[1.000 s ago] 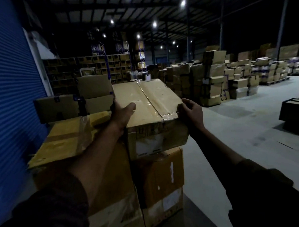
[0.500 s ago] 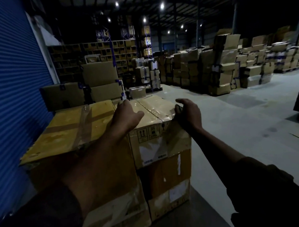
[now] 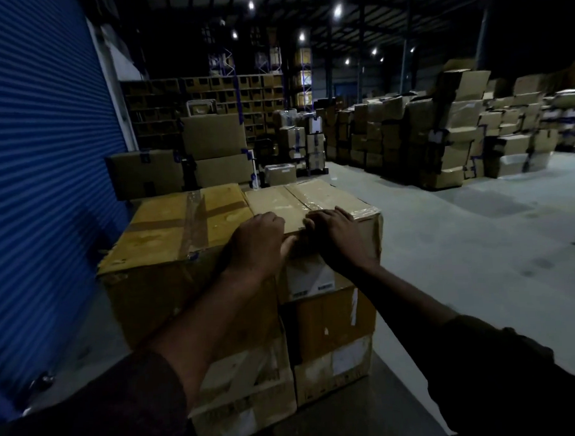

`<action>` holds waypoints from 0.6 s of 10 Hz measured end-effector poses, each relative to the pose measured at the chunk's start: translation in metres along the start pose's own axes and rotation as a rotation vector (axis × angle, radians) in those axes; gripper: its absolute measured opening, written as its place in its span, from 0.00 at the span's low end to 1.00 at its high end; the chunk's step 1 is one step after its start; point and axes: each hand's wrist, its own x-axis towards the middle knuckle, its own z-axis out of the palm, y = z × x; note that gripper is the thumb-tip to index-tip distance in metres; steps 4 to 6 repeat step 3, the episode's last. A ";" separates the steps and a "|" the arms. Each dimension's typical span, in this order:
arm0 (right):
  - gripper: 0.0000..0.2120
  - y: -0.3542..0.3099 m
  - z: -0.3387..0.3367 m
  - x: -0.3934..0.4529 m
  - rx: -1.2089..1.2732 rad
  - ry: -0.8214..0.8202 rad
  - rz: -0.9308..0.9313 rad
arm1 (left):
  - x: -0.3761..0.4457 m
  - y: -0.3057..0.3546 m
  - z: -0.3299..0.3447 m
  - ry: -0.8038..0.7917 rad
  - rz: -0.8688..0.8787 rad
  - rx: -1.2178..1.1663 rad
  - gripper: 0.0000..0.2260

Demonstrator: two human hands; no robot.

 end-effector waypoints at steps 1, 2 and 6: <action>0.18 -0.014 0.000 -0.022 0.066 -0.015 -0.009 | -0.019 0.006 0.000 0.095 0.013 -0.215 0.15; 0.19 -0.039 -0.008 -0.051 0.176 0.041 0.035 | -0.050 0.016 0.001 0.168 -0.046 -0.330 0.19; 0.21 -0.061 -0.027 -0.079 0.189 0.033 0.057 | -0.086 0.024 -0.010 0.138 -0.154 -0.440 0.23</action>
